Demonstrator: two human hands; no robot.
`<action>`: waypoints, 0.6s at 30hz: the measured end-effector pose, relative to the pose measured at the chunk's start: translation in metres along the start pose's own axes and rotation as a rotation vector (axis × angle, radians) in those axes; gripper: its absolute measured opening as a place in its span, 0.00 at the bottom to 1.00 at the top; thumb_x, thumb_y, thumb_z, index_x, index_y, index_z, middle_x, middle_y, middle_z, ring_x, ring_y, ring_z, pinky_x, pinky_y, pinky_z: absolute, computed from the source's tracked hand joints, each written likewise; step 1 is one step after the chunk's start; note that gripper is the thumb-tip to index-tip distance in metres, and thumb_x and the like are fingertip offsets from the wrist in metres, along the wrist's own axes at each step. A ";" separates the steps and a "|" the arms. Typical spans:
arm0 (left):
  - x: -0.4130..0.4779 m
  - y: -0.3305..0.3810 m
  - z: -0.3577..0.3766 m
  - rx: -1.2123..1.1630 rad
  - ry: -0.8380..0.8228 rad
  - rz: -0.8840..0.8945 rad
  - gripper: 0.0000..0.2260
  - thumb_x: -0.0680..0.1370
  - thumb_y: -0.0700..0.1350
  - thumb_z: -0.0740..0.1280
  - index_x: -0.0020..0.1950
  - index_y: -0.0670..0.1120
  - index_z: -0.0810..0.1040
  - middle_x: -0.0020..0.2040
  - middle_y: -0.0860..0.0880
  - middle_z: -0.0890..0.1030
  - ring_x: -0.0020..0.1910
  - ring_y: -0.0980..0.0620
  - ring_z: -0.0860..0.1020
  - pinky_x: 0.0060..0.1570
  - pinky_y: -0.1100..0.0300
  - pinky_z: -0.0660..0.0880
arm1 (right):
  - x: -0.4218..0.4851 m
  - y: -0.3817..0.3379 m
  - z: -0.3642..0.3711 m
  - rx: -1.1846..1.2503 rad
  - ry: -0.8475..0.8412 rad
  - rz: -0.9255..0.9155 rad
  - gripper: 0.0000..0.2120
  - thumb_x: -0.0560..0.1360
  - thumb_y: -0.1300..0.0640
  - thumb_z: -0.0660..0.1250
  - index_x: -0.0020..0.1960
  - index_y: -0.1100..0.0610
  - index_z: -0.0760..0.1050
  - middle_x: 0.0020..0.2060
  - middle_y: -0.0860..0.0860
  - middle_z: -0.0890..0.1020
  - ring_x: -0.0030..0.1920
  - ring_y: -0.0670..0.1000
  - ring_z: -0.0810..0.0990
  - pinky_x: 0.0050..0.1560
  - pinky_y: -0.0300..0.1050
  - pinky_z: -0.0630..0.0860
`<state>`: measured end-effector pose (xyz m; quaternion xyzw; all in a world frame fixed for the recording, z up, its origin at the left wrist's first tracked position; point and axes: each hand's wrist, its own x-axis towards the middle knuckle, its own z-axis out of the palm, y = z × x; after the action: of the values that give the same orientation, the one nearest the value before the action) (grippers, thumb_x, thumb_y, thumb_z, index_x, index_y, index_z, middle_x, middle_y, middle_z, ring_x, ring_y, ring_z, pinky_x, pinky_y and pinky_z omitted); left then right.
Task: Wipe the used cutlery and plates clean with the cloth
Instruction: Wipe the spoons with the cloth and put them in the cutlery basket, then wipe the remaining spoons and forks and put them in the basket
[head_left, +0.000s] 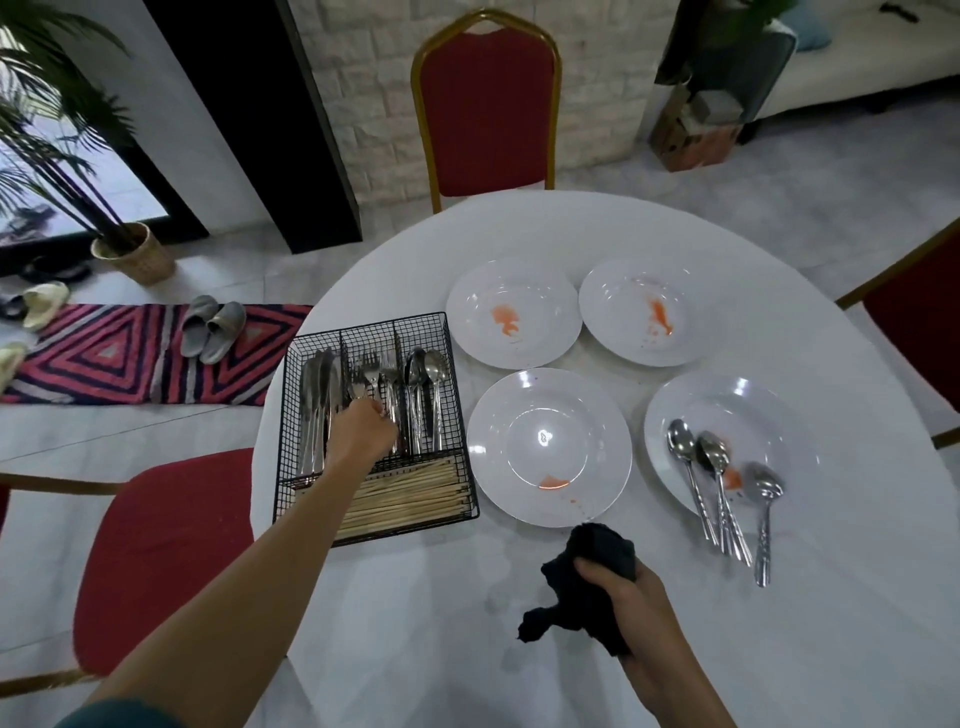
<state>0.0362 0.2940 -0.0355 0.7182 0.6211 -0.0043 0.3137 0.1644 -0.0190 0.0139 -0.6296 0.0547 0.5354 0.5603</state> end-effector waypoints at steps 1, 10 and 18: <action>-0.003 0.001 0.003 -0.028 -0.001 0.004 0.12 0.76 0.33 0.62 0.55 0.45 0.80 0.45 0.47 0.80 0.40 0.47 0.81 0.35 0.59 0.76 | -0.001 0.000 -0.004 0.002 0.006 -0.002 0.08 0.78 0.67 0.67 0.56 0.65 0.78 0.46 0.62 0.87 0.41 0.56 0.86 0.31 0.41 0.76; -0.076 0.031 0.057 -0.037 0.226 0.151 0.16 0.77 0.39 0.67 0.65 0.44 0.78 0.66 0.40 0.75 0.66 0.41 0.70 0.64 0.46 0.69 | -0.016 0.008 -0.041 0.126 0.082 -0.002 0.09 0.78 0.67 0.67 0.58 0.65 0.78 0.49 0.65 0.86 0.48 0.61 0.87 0.35 0.45 0.78; -0.172 0.097 0.124 -0.206 -0.198 0.468 0.10 0.80 0.38 0.63 0.55 0.47 0.82 0.49 0.55 0.82 0.47 0.55 0.80 0.49 0.66 0.74 | -0.037 0.013 -0.083 0.216 0.142 -0.042 0.09 0.78 0.64 0.68 0.58 0.65 0.79 0.45 0.59 0.87 0.41 0.53 0.87 0.36 0.42 0.78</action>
<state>0.1314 0.0810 -0.0235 0.8026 0.4017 0.0611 0.4368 0.1910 -0.1069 0.0157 -0.6030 0.1382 0.4685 0.6306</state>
